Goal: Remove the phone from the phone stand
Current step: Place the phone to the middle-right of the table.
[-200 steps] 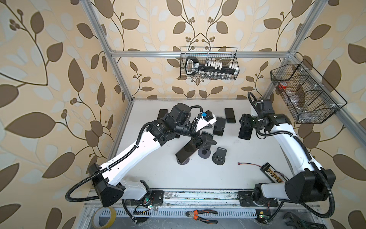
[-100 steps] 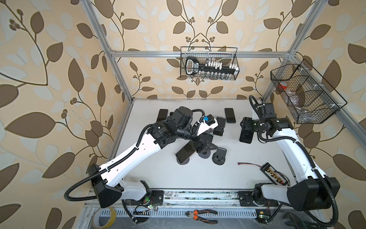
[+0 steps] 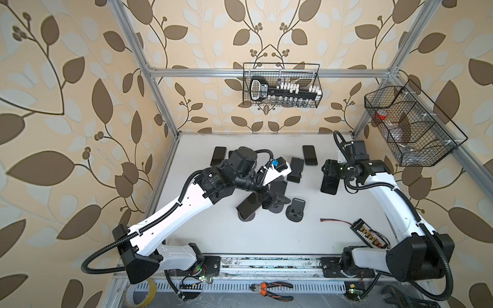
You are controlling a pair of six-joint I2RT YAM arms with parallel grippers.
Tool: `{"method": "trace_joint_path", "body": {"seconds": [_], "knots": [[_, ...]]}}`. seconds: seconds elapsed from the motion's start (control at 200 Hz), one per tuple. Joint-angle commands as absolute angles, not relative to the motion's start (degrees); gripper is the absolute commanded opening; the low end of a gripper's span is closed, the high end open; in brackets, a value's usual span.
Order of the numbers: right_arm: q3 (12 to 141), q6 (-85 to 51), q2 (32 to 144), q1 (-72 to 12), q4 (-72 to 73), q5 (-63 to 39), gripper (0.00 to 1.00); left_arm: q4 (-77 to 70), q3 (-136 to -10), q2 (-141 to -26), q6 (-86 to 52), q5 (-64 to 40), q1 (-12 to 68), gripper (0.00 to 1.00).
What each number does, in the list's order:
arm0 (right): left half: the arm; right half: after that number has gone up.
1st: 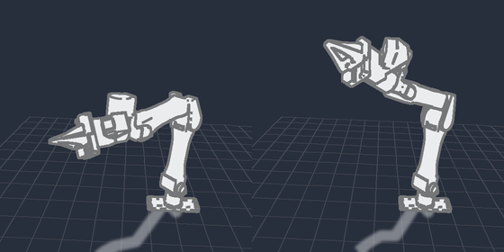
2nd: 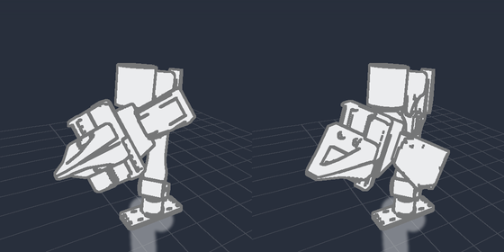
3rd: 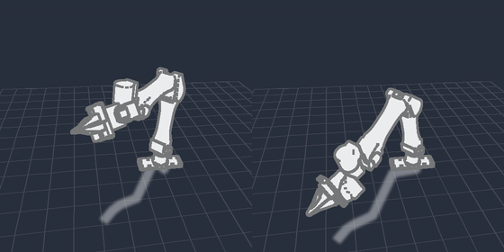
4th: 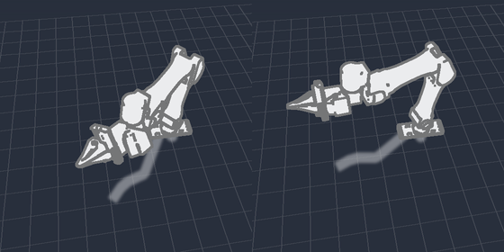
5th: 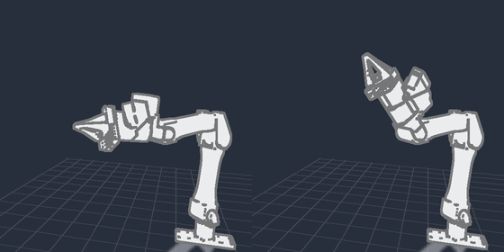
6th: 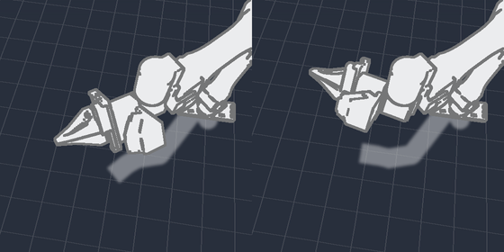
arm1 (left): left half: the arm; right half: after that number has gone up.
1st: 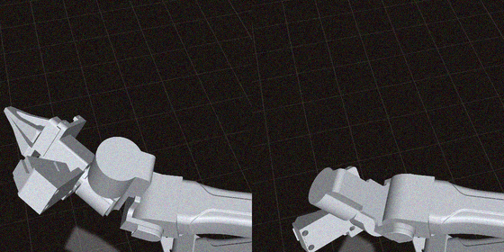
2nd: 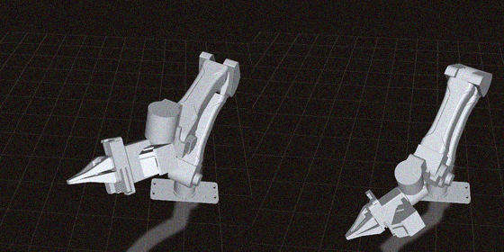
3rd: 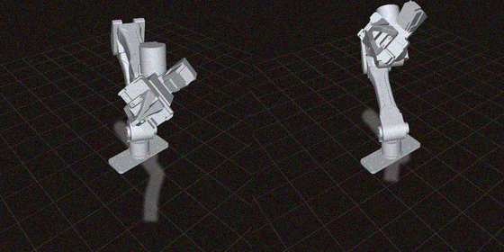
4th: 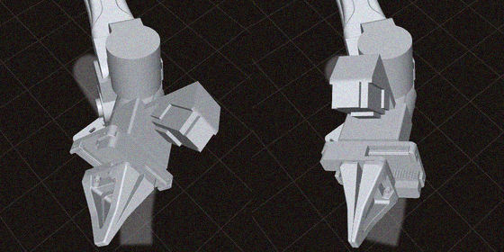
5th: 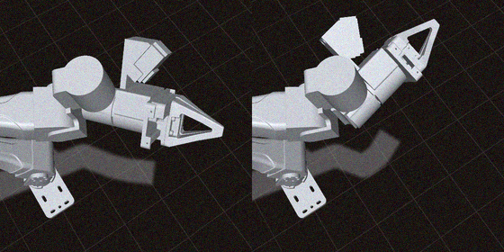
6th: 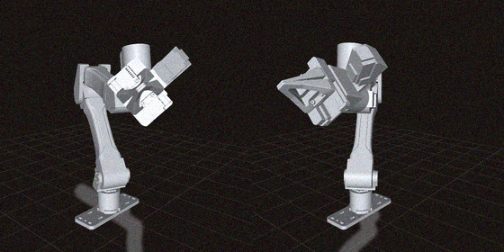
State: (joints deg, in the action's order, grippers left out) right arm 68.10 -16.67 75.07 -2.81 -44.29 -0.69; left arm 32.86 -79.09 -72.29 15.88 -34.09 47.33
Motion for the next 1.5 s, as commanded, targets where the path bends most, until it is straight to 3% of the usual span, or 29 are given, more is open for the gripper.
{"method": "trace_joint_path", "body": {"seconds": [0.0,0.635,1.495], "knots": [[66.27,-17.83,75.97,-2.53,-41.26,-1.41,0.63,33.85,-78.57,-69.87,16.24,-33.36,47.91,0.9],[64.42,-15.85,85.6,-2.44,-37.5,-3.09,0.63,35.95,-77.33,-68.03,18.06,-31.29,47.91,0.9],[76.69,-9.73,102.66,1.05,-38.89,-3.18,0.64,35.24,-76.47,-68.09,18.05,-30.43,47.9,0.9]]}}
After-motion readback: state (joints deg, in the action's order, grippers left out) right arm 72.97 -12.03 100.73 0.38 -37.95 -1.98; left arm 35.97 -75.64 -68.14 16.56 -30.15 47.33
